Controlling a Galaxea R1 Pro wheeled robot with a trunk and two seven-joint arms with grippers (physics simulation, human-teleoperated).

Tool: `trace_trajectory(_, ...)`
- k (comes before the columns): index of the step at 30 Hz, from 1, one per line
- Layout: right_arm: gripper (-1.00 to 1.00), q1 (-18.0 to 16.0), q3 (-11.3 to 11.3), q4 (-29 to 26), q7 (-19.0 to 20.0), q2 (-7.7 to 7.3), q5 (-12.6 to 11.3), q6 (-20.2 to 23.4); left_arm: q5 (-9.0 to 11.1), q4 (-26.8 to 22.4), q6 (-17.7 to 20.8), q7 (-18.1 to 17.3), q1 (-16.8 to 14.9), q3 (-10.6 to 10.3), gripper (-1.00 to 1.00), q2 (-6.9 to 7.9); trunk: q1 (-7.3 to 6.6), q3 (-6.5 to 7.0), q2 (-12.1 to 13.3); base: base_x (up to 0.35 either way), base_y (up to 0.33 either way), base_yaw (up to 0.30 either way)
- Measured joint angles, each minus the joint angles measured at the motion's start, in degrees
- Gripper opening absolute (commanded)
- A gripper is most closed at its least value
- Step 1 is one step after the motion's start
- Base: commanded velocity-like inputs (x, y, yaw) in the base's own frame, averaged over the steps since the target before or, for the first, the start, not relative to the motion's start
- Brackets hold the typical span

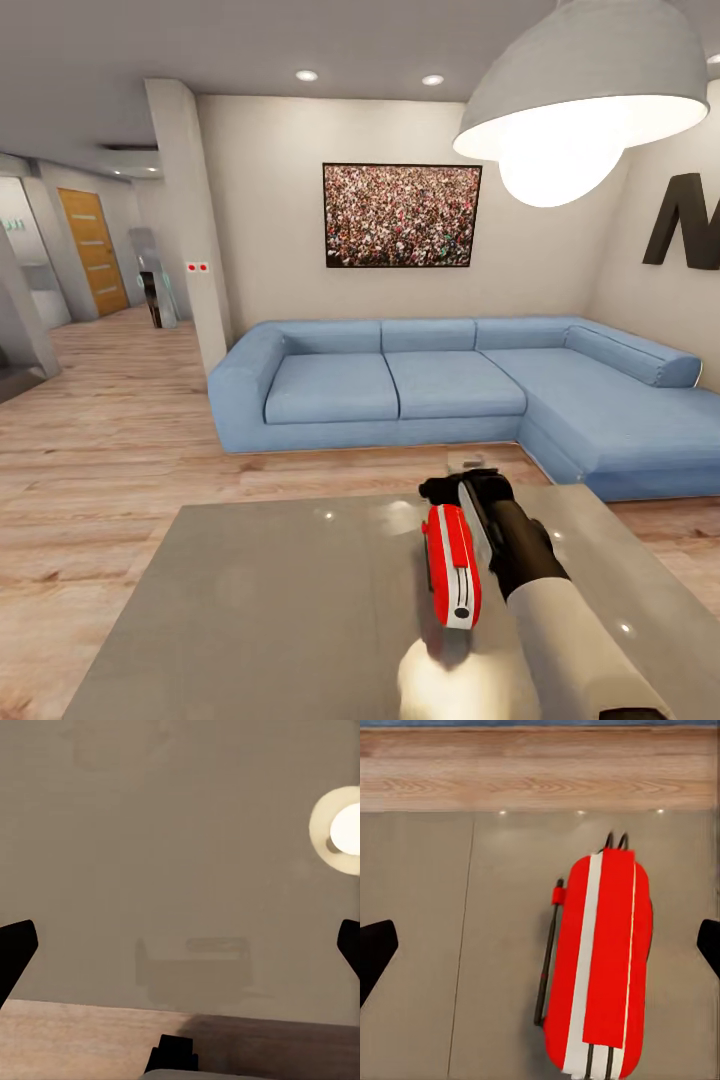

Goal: Turn on the radio receiver that's on the table in the living room.

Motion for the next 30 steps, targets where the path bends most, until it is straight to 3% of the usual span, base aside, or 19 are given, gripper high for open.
trace_trajectory(4, 1.00, -2.2, -0.2, 0.4, -0.2, -2.46, 0.0, 2.0, 0.0, 0.0, 0.0, 0.0, 0.0, 0.0, 1.00, 0.00, 0.00, 0.00, 0.0, 0.000, 0.000, 0.000)
trace_trajectory(7, 1.00, -2.4, -0.2, 1.7, -0.2, -3.12, -0.1, 2.2, 0.0, 0.0, -0.2, 0.0, 0.0, 0.0, 1.00, 0.00, 0.00, 0.00, 0.0, 0.000, 0.000, 0.000)
trace_trajectory(14, 1.00, -3.1, -0.6, 6.9, -0.4, -3.49, -0.2, 2.9, 0.0, 0.0, -3.8, 0.0, 0.0, 0.3, 1.00, -0.04, 0.00, 0.00, 0.0, 0.000, 0.000, 0.000)
trace_trajectory(30, 1.00, -3.4, -0.7, 7.9, -0.1, -3.52, -1.4, 3.2, 0.1, 0.0, -4.7, 0.0, 0.0, 0.4, 1.00, 0.00, 0.00, 0.00, 0.0, 0.000, 0.000, 0.000)
